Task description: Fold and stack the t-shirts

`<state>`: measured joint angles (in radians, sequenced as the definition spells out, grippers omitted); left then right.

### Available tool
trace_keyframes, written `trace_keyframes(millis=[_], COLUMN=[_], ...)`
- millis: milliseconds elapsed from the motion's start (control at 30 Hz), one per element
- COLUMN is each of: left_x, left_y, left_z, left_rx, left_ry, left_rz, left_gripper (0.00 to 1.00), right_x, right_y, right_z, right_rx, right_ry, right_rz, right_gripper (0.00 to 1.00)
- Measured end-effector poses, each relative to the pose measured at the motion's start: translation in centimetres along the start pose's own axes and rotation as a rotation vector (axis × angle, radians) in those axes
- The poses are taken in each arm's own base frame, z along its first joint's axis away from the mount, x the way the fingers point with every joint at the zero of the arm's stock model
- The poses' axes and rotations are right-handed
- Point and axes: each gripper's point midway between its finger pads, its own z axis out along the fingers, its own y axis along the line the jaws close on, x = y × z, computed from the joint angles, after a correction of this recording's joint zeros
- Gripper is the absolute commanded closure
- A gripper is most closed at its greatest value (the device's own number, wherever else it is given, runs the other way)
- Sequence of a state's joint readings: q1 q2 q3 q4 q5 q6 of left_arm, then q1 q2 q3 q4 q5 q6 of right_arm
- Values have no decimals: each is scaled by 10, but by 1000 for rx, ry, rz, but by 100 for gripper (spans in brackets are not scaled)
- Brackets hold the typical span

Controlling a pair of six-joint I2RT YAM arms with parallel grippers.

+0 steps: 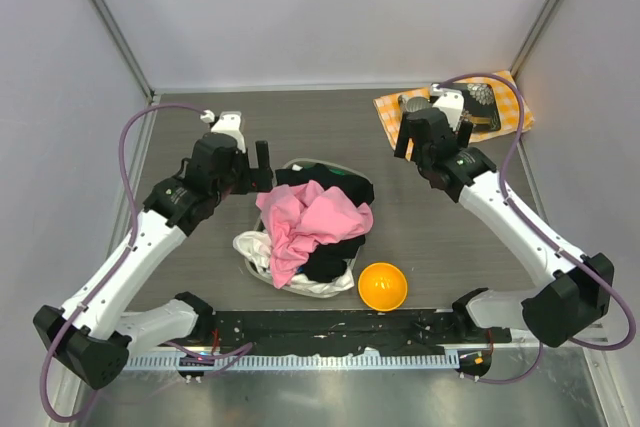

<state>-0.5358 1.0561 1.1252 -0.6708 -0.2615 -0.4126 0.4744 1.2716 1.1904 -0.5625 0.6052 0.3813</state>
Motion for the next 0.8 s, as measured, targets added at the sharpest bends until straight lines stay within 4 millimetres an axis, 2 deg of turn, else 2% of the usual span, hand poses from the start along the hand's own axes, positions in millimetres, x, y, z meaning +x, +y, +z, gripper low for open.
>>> trace_keyframes(millis=[100,200,333,467,533,600,667,733,800], left_x=[6,20,58,95,101,99,86,76,63], left_y=[-7,-10,-6,-10,-25,-50,-75,-110,-135], left_z=[4,18,39,51,48,40,29,9,-8], left_rx=[30,26,-5,-4,37,95,142,225,282], left_ry=[31,90,199,285,292,270,222,177,133], left_rz=[-3,-7,-20,-29,-8,23,54,98,100], left_gripper=[1,3,8,8,9,8,9,9,10], right_x=[3,6,7,11,17,23,29,33,35], right_y=[-4,-3,1,6,7,7,7,7,8], right_z=[3,3,1,0,1,2,3,4,4], right_rx=[36,28,-1,-31,-39,-44,-48,-49,-54], right_ry=[10,19,27,37,48,63,76,84,91], right_rz=[-3,-5,1,10,6,-1,-8,-12,-15], right_gripper=[0,0,0,0,0,0,0,0,0])
